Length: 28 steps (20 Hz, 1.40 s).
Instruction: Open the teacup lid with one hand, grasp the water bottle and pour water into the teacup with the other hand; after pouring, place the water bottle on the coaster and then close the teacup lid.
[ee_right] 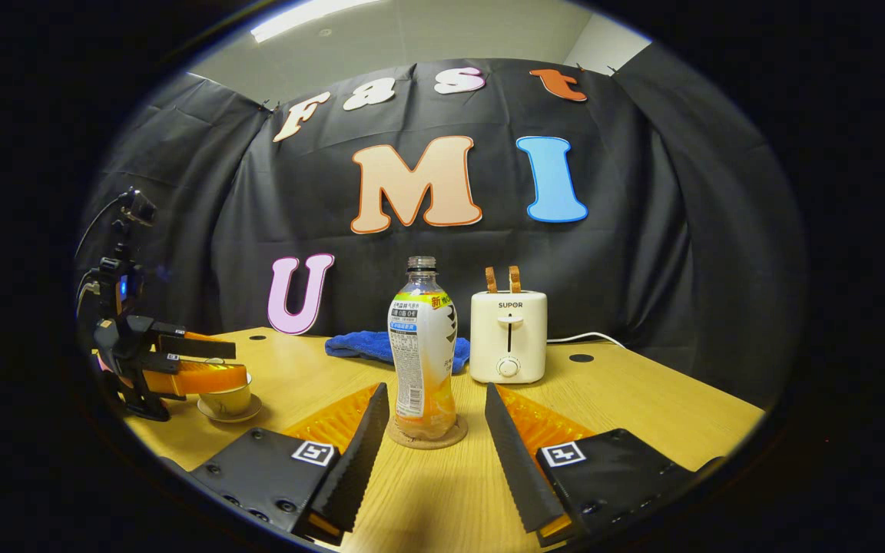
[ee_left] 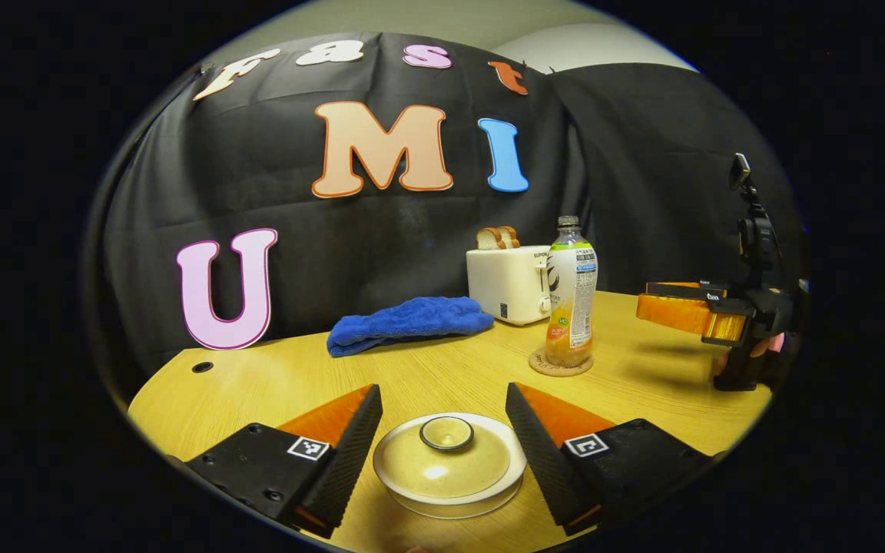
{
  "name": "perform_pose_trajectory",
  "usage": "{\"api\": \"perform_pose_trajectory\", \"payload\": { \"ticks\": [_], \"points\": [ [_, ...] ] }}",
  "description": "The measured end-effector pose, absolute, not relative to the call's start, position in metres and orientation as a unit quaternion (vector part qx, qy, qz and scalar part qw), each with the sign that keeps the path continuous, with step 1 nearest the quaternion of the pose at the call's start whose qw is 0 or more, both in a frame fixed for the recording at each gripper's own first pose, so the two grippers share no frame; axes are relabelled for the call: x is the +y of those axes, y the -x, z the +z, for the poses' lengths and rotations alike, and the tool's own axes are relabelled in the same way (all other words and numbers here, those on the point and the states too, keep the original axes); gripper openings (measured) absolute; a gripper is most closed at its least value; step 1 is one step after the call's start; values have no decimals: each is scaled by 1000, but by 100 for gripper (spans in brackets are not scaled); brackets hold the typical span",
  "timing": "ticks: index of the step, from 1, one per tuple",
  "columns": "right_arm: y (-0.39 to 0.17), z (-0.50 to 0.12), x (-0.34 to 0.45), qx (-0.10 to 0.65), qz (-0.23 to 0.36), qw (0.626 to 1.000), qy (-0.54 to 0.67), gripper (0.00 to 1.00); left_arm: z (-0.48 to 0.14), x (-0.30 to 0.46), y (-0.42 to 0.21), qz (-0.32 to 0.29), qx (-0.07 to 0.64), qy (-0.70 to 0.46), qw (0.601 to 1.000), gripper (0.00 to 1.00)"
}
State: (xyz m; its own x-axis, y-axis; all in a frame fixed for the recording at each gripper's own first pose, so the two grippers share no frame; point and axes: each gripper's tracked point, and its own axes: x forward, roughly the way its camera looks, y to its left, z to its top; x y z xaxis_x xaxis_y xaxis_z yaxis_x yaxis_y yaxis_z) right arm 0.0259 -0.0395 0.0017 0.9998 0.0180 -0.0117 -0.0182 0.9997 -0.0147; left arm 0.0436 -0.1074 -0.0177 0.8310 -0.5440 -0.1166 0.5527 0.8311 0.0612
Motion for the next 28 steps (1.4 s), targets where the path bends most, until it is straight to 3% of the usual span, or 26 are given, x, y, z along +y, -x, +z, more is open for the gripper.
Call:
{"api": "perform_pose_trajectory", "payload": {
  "ticks": [1, 2, 3, 6, 10, 14, 15, 17, 27, 28],
  "points": [
    [-26, 2, -39, 6, 9, 1000, 7, 85, -17, -107, -43, -286, 43, -43, 956, 96],
    [-26, 2, -39, 6, 9, 1000, 7, 78, -16, -106, -43, -283, 38, -38, 957, 95],
    [-26, 2, -39, 6, 9, 1000, 7, 82, -14, -102, -42, -278, 33, -34, 959, 96],
    [-26, 2, -39, 6, 9, 1000, 7, 78, -7, -97, -36, -275, 14, -14, 961, 95],
    [-25, 2, -39, 6, 9, 1000, 7, 82, -1, -89, -21, -276, -3, 7, 961, 95],
    [-25, 2, -40, 6, 7, 1000, 7, 78, -1, -83, -7, -278, -7, 6, 960, 95],
    [-24, 2, -41, 6, 6, 1000, 7, 82, -1, -79, -4, -273, -7, 6, 962, 95],
    [-23, 2, -42, 5, 4, 1000, 7, 78, -1, -68, -2, -251, -6, 6, 968, 95],
    [-14, 2, -43, 5, 4, 1000, 7, 85, -1, -10, -4, -103, -2, 2, 995, 95],
    [-14, 2, -42, 5, 4, 1000, 7, 82, -3, -3, -5, -87, -1, 2, 996, 94]
  ]
}}
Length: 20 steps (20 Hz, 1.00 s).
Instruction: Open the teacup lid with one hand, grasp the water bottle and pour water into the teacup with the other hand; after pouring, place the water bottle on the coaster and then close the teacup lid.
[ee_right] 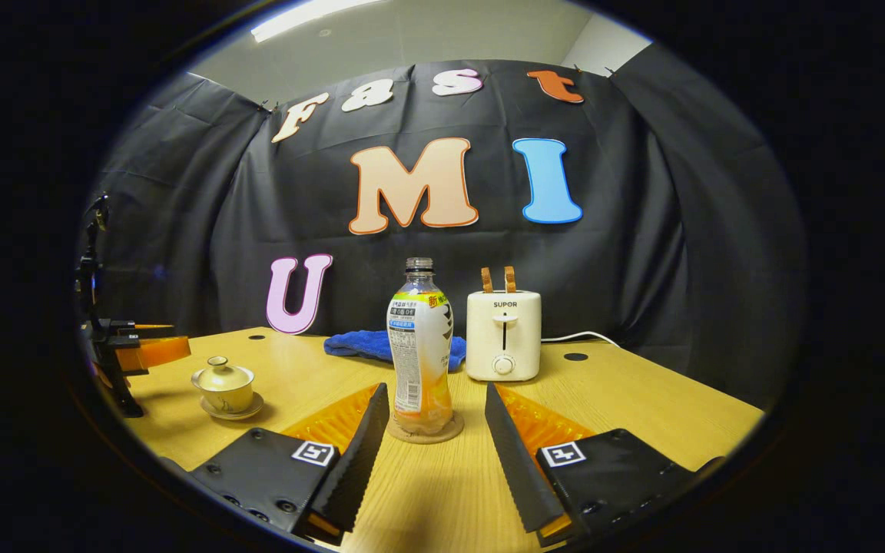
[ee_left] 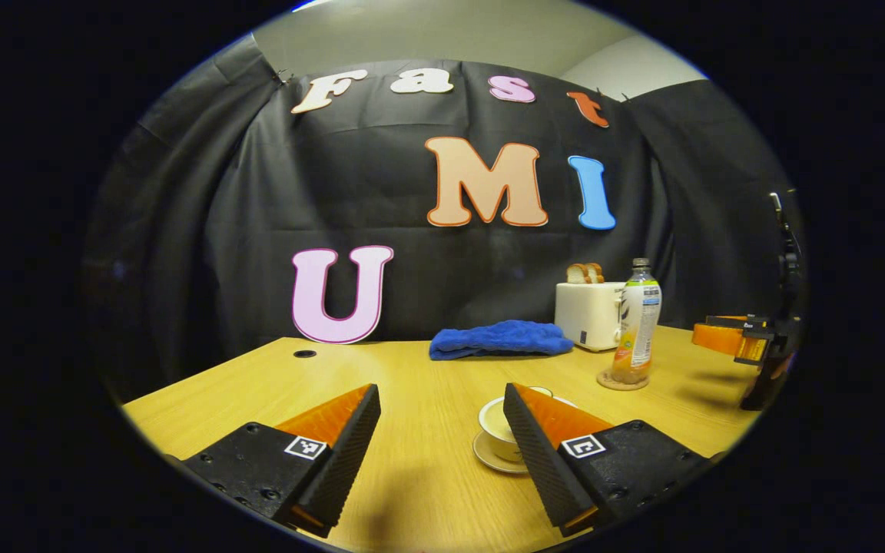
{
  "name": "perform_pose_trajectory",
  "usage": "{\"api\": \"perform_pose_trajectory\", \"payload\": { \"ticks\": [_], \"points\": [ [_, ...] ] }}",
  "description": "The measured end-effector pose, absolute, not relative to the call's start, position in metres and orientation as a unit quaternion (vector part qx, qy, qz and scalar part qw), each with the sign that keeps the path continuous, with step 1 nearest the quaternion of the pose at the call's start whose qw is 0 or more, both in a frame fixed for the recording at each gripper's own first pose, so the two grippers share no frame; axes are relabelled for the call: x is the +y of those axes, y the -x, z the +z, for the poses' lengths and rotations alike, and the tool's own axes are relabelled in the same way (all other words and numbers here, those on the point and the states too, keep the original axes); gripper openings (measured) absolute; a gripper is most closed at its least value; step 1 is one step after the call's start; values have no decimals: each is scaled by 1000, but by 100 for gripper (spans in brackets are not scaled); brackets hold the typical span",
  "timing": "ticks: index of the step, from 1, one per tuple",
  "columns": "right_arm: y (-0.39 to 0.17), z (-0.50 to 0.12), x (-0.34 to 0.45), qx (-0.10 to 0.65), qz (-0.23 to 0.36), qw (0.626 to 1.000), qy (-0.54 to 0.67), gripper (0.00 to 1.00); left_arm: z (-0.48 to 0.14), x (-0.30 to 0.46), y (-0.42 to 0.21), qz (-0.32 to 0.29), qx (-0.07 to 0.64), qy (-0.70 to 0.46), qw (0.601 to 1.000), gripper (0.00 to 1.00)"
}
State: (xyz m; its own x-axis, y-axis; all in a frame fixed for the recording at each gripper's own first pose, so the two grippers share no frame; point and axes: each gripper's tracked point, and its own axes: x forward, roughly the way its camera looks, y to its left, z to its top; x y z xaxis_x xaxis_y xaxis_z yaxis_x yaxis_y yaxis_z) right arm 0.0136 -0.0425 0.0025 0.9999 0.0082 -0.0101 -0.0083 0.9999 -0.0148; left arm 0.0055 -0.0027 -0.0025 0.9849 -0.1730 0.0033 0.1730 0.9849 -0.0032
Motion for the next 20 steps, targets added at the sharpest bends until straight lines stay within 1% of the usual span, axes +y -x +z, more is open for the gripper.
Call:
{"api": "perform_pose_trajectory", "payload": {
  "ticks": [1, 3, 8, 9, 10, 11, 13, 14, 15, 16, 20],
  "points": [
    [-12, 2, -43, 5, 4, 1000, 7, 85, -2, 2, -6, -73, -2, 1, 997, 94],
    [-10, 3, -46, 4, -2, 1000, 7, 82, -2, 6, -5, -60, -2, 1, 998, 94],
    [-10, 2, -51, 5, -16, 1000, 8, 82, -3, 17, -6, -30, 0, -2, 1000, 94],
    [-10, 3, -51, 5, -17, 1000, 8, 78, -3, 17, -5, -26, 1, -2, 1000, 94],
    [-10, 2, -51, 5, -18, 1000, 8, 81, -4, 16, -5, -26, 2, -2, 1000, 94],
    [-10, 2, -52, 5, -18, 1000, 8, 78, -4, 15, -5, -27, 3, -2, 1000, 94],
    [-10, 2, -52, 5, -19, 1000, 8, 78, -2, 20, -4, -22, -2, 0, 1000, 94],
    [-10, 2, -52, 5, -19, 1000, 8, 81, -2, 18, -5, -23, -2, 1, 1000, 94],
    [-10, 2, -52, 5, -19, 1000, 7, 81, -5, 16, -5, -23, 1, -1, 1000, 94],
    [-10, 2, -51, 5, -19, 1000, 8, 78, -5, 16, -5, -24, 3, -2, 1000, 94],
    [-10, 2, -52, 5, -19, 1000, 7, 78, -4, 16, -4, -25, 2, -1, 1000, 94]
  ]
}}
